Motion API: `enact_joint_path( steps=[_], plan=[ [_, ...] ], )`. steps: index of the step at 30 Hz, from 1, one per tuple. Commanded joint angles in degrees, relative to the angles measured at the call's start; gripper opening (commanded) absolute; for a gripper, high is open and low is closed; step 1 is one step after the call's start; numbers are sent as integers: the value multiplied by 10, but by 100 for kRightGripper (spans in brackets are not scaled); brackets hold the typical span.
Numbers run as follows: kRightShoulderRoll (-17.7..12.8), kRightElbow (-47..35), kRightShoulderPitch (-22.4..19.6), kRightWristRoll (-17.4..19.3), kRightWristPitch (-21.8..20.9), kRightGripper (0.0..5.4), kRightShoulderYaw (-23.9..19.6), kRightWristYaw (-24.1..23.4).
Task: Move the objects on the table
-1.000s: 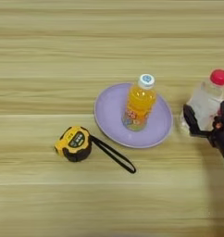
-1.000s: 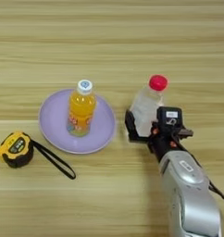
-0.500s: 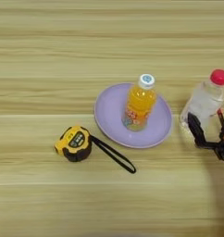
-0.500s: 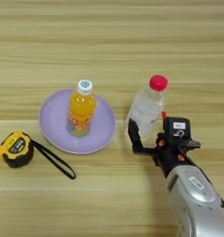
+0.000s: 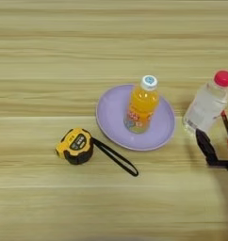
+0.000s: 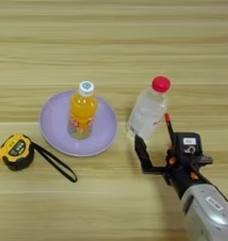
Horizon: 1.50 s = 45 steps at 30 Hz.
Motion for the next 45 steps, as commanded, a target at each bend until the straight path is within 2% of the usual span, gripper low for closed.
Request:
enact_joint_path(
  steps=[1,8,14,22,32,37,45],
  plan=[
    [-24,-46,5,17,-18,537,-1,25],
    [-38,-69,23,22,-27,537,5,63],
    [-48,-90,44,21,-38,537,38,98],
    [-55,-124,37,25,-30,537,90,117],
    [-64,-144,-3,-6,-21,537,207,117],
    [-58,-142,-19,-25,-22,537,261,110],
    [-55,-109,-56,-70,-43,537,338,99]
  ],
)
